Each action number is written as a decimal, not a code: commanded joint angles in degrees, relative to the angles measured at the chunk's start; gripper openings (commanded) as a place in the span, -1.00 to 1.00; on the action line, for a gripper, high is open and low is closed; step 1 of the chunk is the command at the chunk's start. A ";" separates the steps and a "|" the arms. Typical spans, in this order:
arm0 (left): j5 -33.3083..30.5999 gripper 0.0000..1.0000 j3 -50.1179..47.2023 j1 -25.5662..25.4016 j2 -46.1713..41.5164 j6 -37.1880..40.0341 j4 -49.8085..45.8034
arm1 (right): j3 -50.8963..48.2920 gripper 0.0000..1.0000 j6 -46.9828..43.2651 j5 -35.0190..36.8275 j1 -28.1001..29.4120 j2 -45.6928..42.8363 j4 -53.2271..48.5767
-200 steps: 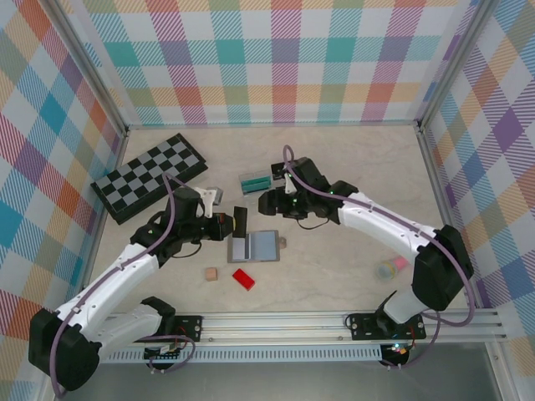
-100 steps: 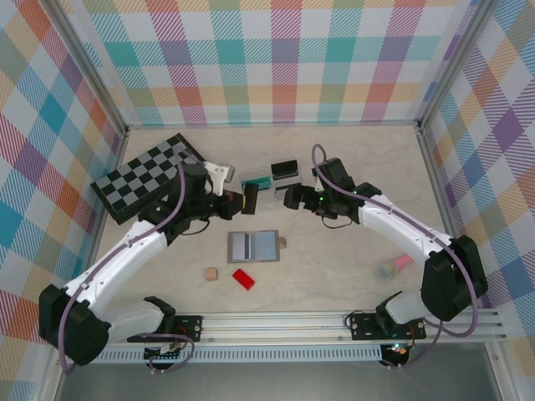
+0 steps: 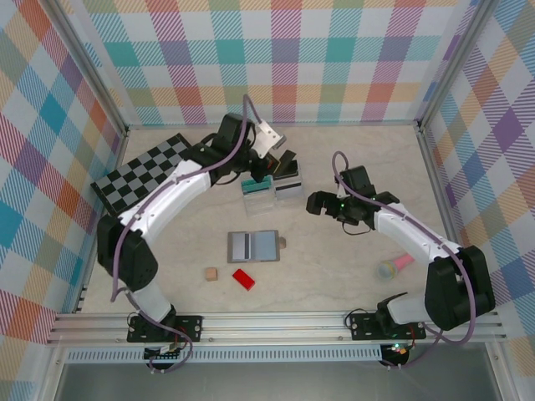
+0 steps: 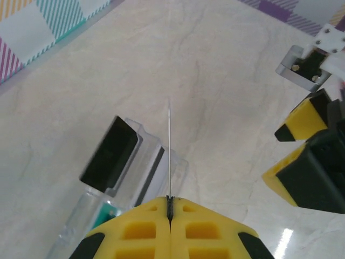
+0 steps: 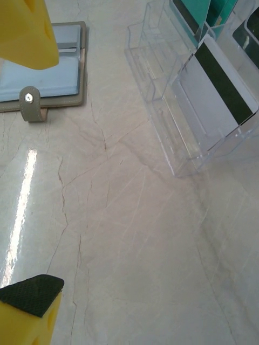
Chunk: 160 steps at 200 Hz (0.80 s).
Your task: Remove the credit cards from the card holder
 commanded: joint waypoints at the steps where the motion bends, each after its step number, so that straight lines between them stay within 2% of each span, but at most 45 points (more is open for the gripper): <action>1: -1.37 -1.00 8.22 -0.60 5.36 10.09 -7.46 | -1.35 1.00 -1.03 -1.54 -0.51 -1.16 2.77; 63: -6.71 -1.00 23.46 -0.68 19.10 22.60 -16.59 | -3.28 1.00 0.04 -1.84 -1.01 -0.54 4.26; 119: -8.23 -1.00 34.68 -0.59 28.65 26.34 -21.81 | -2.80 1.00 0.14 -2.24 -1.05 0.49 3.24; 160: -11.75 -1.00 35.78 -0.55 31.16 28.89 -23.98 | -2.74 1.00 0.31 -3.53 -1.06 0.79 3.40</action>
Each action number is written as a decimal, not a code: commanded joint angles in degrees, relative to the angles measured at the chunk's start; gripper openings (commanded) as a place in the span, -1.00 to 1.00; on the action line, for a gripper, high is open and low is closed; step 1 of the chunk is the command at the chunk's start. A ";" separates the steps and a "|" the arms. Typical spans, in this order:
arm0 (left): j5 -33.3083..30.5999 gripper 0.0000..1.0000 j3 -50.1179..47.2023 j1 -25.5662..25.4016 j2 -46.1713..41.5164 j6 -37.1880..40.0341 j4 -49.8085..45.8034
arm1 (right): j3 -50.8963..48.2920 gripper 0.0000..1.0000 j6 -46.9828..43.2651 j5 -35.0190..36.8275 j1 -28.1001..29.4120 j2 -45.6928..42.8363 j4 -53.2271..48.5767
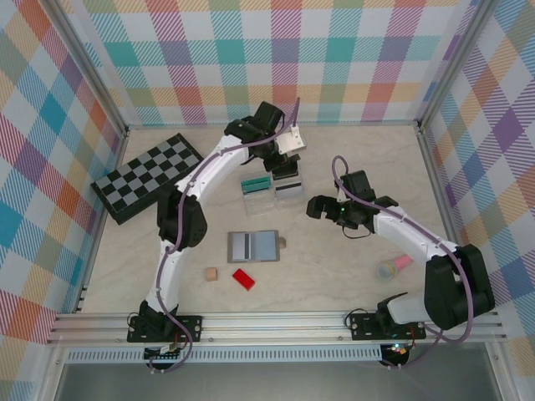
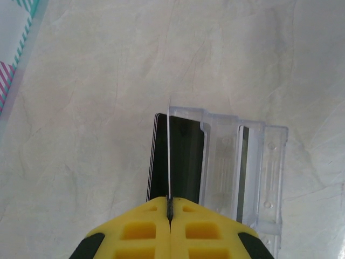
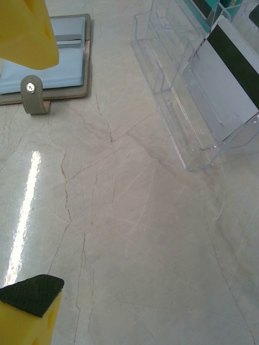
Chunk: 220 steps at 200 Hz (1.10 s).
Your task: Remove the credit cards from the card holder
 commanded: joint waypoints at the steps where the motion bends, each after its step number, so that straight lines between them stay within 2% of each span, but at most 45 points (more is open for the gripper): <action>1: -2.56 -1.00 1.70 -0.57 1.06 3.14 -3.95 | 0.31 1.00 0.23 -2.12 -0.35 0.53 0.75; 114: -1.94 -1.00 2.60 -0.90 3.04 4.00 -3.62 | 0.57 1.00 0.63 -3.06 -0.34 1.87 0.98; 156: -2.95 -0.62 3.14 -1.00 2.94 2.41 -2.16 | 0.55 1.00 0.63 -3.30 -0.34 1.87 1.11; 220: -3.50 -0.54 4.08 -0.79 -1.01 -4.14 1.19 | 0.27 1.00 0.70 -4.38 -0.34 2.31 1.94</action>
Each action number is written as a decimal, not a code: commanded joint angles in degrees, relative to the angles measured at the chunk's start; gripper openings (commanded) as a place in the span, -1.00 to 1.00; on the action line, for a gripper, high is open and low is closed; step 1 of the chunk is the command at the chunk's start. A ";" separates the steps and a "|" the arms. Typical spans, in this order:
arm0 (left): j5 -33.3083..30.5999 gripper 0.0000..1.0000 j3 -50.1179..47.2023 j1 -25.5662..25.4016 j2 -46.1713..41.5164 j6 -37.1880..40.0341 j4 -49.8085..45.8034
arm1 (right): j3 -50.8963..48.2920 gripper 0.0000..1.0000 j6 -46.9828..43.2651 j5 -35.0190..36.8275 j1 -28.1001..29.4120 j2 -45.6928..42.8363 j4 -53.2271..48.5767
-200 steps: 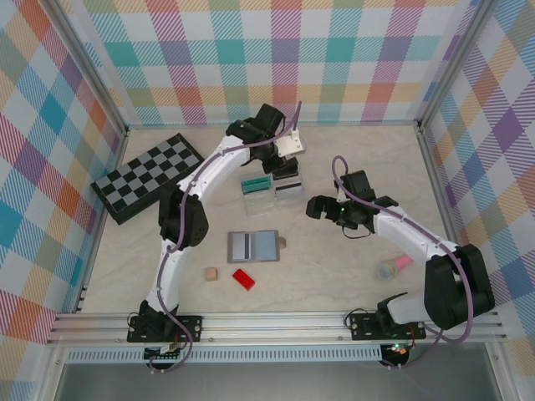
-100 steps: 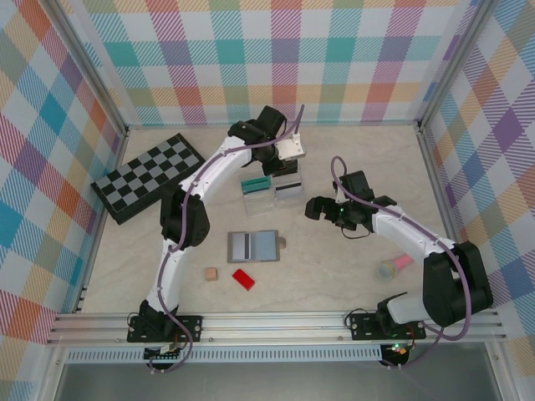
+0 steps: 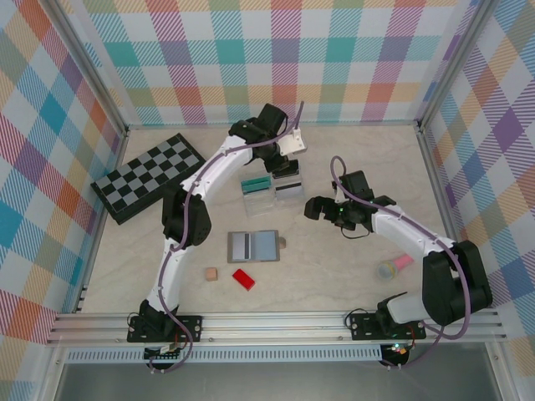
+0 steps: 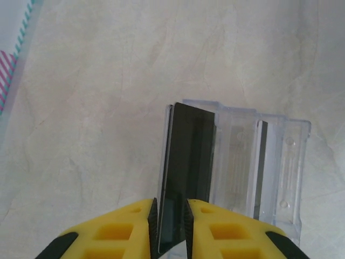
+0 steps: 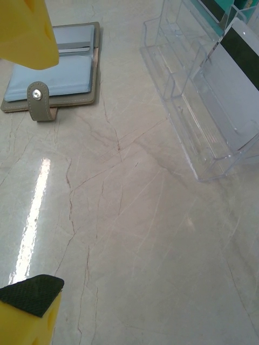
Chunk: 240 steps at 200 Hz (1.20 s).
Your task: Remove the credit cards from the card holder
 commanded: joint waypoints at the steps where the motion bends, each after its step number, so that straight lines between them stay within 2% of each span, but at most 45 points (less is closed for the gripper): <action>1: -0.48 -0.54 1.52 -0.41 -3.57 -4.12 1.66 | 0.24 1.00 0.54 -1.54 -0.36 0.72 1.44; 32: -2.09 -0.40 -1.07 0.19 -7.89 -15.54 4.19 | 0.09 1.00 0.37 -1.71 -0.37 0.79 1.75; 47: -2.88 -0.18 -5.44 0.60 -11.62 -22.76 6.78 | -0.07 1.00 0.13 -2.30 -0.40 0.80 2.25; 102: -4.43 0.46 -38.27 1.26 -32.55 -42.44 24.55 | -0.51 0.94 -0.31 -6.23 0.20 0.04 4.59; 127: -7.13 0.62 -49.05 1.35 -40.22 -49.84 25.60 | 2.17 0.91 0.28 -6.05 4.01 1.27 2.78; 151: -12.33 0.78 -59.98 1.73 -47.73 -57.83 25.94 | 5.58 0.90 1.20 -2.67 10.37 3.99 -0.33; 175: -16.89 0.90 -71.29 2.38 -55.92 -64.60 26.72 | 8.06 0.85 4.44 -2.28 16.28 7.00 -0.70; 187: -18.21 1.00 -76.36 2.84 -59.82 -67.65 26.90 | 9.10 0.79 6.85 -3.07 18.67 8.51 -0.12; 209: -21.01 1.00 -84.52 3.78 -65.85 -73.19 26.85 | 10.52 0.59 11.71 -5.95 21.56 12.14 2.44; 224: -24.87 1.00 -87.68 4.53 -67.93 -77.81 24.24 | 11.41 0.43 14.27 -7.56 22.93 14.92 4.39; 240: -25.71 1.00 -90.84 5.22 -69.39 -80.29 24.00 | 12.69 0.27 16.44 -7.91 24.17 17.66 5.55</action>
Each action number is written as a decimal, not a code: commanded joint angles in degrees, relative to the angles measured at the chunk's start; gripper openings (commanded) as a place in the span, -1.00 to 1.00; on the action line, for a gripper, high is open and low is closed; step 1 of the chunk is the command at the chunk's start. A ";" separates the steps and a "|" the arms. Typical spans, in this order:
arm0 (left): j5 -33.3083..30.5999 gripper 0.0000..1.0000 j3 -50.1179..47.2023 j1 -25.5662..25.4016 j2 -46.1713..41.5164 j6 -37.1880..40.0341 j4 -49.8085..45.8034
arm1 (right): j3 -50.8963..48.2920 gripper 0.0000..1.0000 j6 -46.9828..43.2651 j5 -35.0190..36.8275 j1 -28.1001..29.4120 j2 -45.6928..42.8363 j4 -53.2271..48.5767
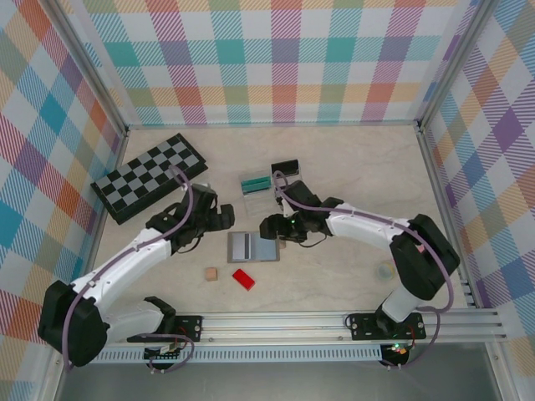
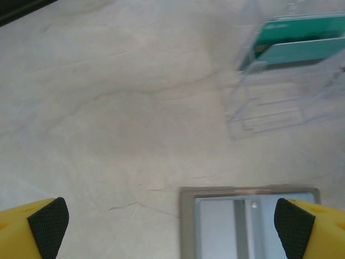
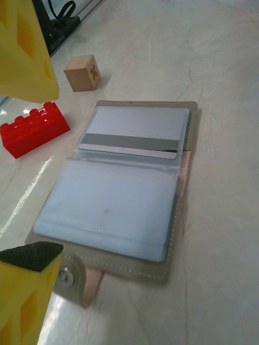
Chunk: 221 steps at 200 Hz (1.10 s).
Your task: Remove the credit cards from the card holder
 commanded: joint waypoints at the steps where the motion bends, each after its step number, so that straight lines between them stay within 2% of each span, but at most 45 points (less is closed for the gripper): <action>1: -5.09 1.00 -3.74 1.57 -2.30 -8.36 -0.90 | 2.56 0.26 5.85 -2.36 1.48 3.42 2.76; 24: -3.06 1.00 -7.11 1.84 -4.14 -10.22 0.53 | 5.61 0.04 7.26 -1.84 2.74 7.02 1.49; 52: 5.91 0.94 -8.74 2.53 -4.21 -10.82 2.62 | 8.31 -0.14 9.37 -0.87 3.37 10.83 0.21; 81: 11.40 0.82 -10.20 2.70 -3.40 -12.04 4.97 | 10.83 -0.27 10.01 -1.63 3.54 14.22 -0.06; 130: 21.40 0.42 -13.74 2.89 -1.58 -16.77 12.86 | 13.65 -0.35 10.33 -2.77 3.72 17.93 0.23; 153: 23.09 0.20 -14.70 2.89 0.06 -17.98 15.21 | 14.07 -0.47 10.59 -3.97 3.72 19.09 0.90; 221: 27.77 -0.39 -15.00 2.91 5.46 -18.32 19.71 | 14.07 -0.57 10.61 -5.31 3.78 20.26 1.33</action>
